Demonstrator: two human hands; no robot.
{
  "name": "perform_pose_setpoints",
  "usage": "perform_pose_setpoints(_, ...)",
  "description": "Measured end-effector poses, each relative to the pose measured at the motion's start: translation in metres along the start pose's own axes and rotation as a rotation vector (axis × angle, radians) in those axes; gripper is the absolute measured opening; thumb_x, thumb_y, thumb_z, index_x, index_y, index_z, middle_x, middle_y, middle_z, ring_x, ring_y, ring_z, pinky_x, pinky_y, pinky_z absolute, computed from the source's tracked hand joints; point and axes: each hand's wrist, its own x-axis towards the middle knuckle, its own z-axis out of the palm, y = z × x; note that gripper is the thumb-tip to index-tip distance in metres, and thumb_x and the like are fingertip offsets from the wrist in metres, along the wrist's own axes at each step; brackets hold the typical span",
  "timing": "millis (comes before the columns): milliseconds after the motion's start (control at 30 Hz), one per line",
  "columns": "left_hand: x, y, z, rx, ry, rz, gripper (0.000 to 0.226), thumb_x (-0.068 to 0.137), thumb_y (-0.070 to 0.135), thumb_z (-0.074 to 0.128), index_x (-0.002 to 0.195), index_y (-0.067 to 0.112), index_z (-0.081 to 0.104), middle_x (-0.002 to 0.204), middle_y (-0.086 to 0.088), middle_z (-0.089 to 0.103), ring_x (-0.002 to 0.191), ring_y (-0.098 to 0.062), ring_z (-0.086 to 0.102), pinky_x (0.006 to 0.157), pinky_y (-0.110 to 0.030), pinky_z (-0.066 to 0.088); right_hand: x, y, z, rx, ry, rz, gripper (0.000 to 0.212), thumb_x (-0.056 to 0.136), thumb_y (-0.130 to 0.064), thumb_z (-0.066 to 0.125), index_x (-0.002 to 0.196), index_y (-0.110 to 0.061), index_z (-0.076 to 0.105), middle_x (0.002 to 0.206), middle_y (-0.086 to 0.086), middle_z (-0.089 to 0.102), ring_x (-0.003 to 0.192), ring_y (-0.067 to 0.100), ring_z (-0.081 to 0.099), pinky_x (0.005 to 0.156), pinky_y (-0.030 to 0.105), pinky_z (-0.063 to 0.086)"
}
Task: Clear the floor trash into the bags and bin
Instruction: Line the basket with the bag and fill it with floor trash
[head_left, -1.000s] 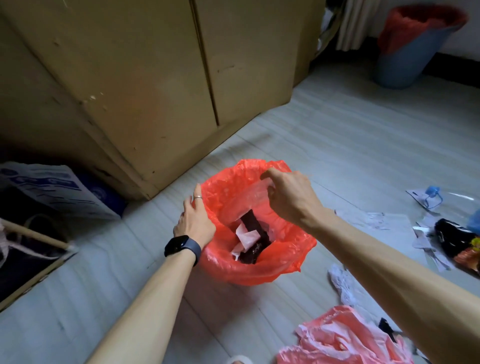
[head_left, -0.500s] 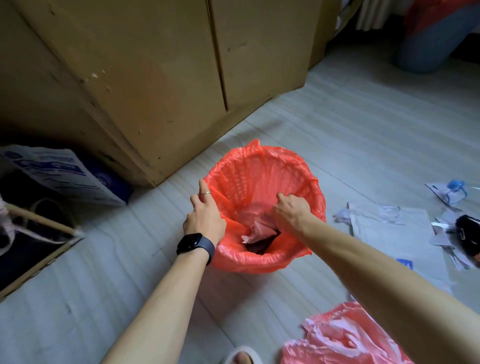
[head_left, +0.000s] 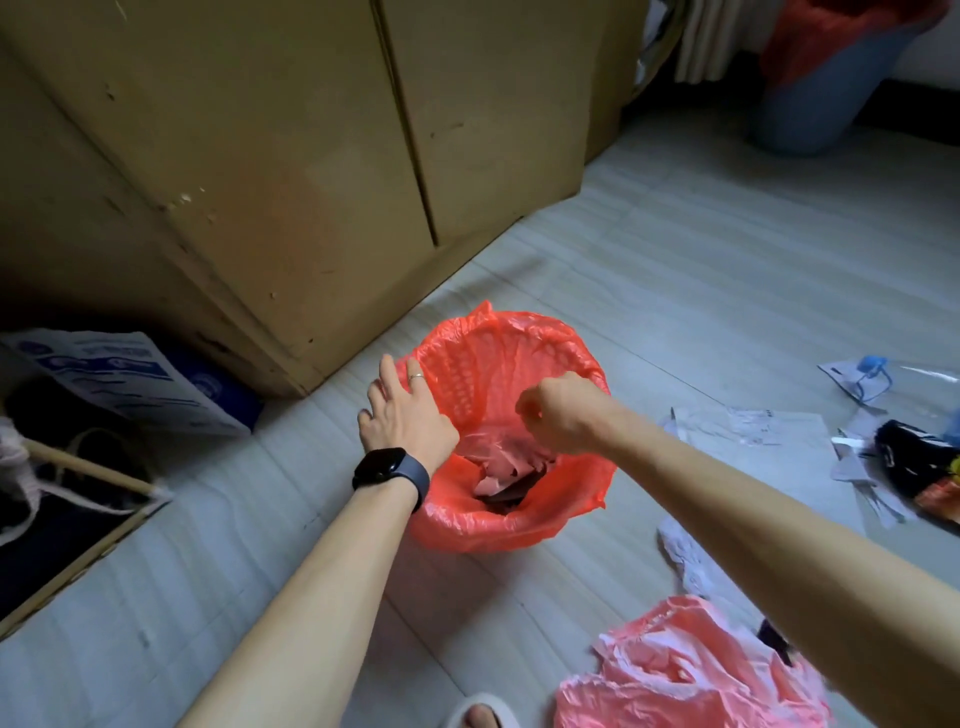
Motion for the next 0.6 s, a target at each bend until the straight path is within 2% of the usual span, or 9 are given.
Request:
perform_pose_setpoints(67, -0.003, 0.023, -0.012, -0.018, 0.006, 0.098, 0.067, 0.086, 0.024, 0.053, 0.149, 0.020, 0.029, 0.157, -0.009, 0.016, 0.139, -0.032, 0.028, 0.107, -0.046, 0.032, -0.025, 0.016, -0.013, 0.263, 0.204, 0.008, 0.024, 0.088, -0.016, 0.055, 0.100, -0.021, 0.075, 0.101, 0.000, 0.075, 0.094, 0.022, 0.068, 0.082, 0.031, 0.053)
perform_pose_setpoints(167, -0.013, 0.072, -0.022, -0.067, 0.015, 0.301, 0.059, 0.088, 0.024, 0.051, 0.145, 0.022, 0.038, 0.152, -0.006, 0.029, 0.138, -0.028, 0.030, 0.109, -0.042, 0.032, -0.077, 0.053, -0.021, 0.577, 0.462, 0.134, 0.020, 0.087, -0.012, 0.061, 0.097, -0.023, 0.074, 0.093, -0.010, 0.075, 0.079, 0.007, 0.070, 0.078, 0.023, 0.053)
perform_pose_setpoints(267, -0.033, 0.128, -0.019, -0.108, 0.066, 0.536, 0.052, 0.088, 0.024, 0.050, 0.140, 0.022, 0.045, 0.144, -0.002, 0.041, 0.132, -0.023, 0.037, 0.106, -0.037, 0.035, -0.132, 0.104, -0.003, 0.629, 0.553, 0.315, 0.017, 0.086, -0.012, 0.064, 0.092, -0.025, 0.072, 0.086, -0.017, 0.072, 0.072, -0.007, 0.066, 0.067, 0.003, 0.043)
perform_pose_setpoints(333, -0.049, 0.168, -0.007, -0.145, 0.067, 0.695, 0.051, 0.086, 0.024, 0.051, 0.137, 0.023, 0.048, 0.139, 0.000, 0.045, 0.128, -0.022, 0.042, 0.103, -0.034, 0.035, -0.166, 0.145, 0.021, 0.612, 0.530, 0.499, 0.016, 0.087, -0.014, 0.065, 0.092, -0.028, 0.070, 0.088, -0.016, 0.072, 0.074, -0.005, 0.066, 0.067, 0.003, 0.041)
perform_pose_setpoints(433, -0.076, 0.221, 0.033, -0.143, -0.038, 0.857, 0.053, 0.086, 0.022, 0.051, 0.139, 0.024, 0.046, 0.140, 0.000, 0.045, 0.128, -0.022, 0.042, 0.104, -0.036, 0.036, -0.212, 0.210, 0.066, 0.631, 0.374, 0.801, 0.020, 0.089, -0.019, 0.062, 0.107, -0.025, 0.065, 0.109, -0.002, 0.072, 0.090, 0.015, 0.068, 0.083, 0.027, 0.049)
perform_pose_setpoints(533, -0.095, 0.253, 0.093, -0.099, -0.247, 0.831, 0.056, 0.086, 0.022, 0.050, 0.142, 0.025, 0.042, 0.145, -0.001, 0.040, 0.134, -0.022, 0.037, 0.107, -0.036, 0.035, -0.246, 0.257, 0.102, 0.620, 0.246, 0.976, 0.040, 0.091, -0.028, 0.060, 0.128, -0.015, 0.055, 0.127, 0.006, 0.063, 0.108, 0.024, 0.063, 0.096, 0.039, 0.047)
perform_pose_setpoints(600, -0.100, 0.260, 0.130, -0.116, -0.450, 0.687, 0.057, 0.088, 0.024, 0.049, 0.144, 0.024, 0.039, 0.146, -0.005, 0.039, 0.135, -0.025, 0.035, 0.109, -0.037, 0.035, -0.254, 0.275, 0.115, 0.637, 0.203, 1.030, 0.051, 0.092, -0.032, 0.060, 0.137, -0.011, 0.048, 0.137, 0.010, 0.056, 0.121, 0.026, 0.056, 0.100, 0.040, 0.044)
